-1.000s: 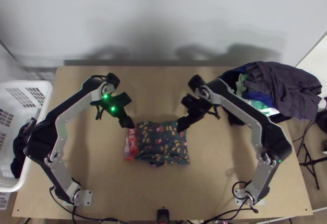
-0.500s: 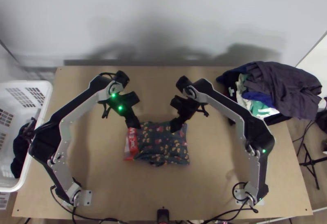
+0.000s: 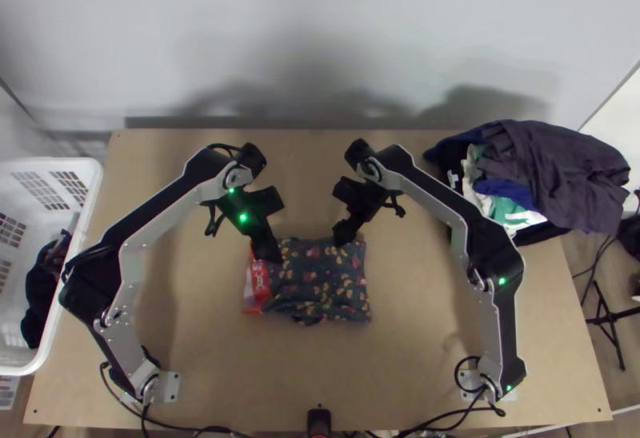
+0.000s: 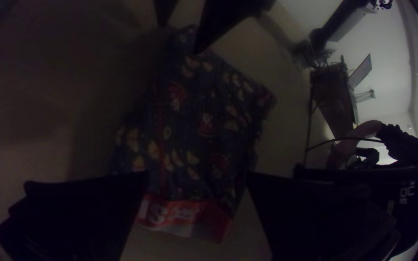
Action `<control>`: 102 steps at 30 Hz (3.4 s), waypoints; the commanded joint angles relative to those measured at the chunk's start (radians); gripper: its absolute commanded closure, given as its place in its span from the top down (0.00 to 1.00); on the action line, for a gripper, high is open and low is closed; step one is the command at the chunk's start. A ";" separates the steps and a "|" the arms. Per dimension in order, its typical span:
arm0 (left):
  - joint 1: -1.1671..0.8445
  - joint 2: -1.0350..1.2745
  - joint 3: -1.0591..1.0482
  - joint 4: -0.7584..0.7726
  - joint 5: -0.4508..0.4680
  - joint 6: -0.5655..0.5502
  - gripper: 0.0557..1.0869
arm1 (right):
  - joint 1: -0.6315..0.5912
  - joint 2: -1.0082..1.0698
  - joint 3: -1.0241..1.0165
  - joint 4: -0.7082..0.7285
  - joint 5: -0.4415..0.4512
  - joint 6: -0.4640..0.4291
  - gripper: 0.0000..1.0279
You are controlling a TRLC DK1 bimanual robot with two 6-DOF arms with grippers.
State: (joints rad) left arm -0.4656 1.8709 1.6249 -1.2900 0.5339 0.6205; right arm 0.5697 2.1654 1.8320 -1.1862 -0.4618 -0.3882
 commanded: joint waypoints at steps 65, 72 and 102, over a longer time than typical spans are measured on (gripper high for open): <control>0.338 -0.381 -0.257 -0.066 0.001 0.131 0.95 | 0.248 0.136 0.455 -0.276 -0.235 0.106 0.03; 0.374 -0.411 -0.292 -0.072 0.003 0.157 0.95 | 0.291 0.185 0.527 -0.266 -0.330 0.126 0.03; 0.383 -0.496 -0.412 -0.065 0.014 0.163 0.95 | 0.338 0.326 0.538 0.039 -0.244 0.379 0.96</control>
State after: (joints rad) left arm -0.0883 1.3884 1.2362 -1.3602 0.5461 0.7792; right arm 0.9215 2.5126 2.3711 -1.1202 -0.7219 0.0181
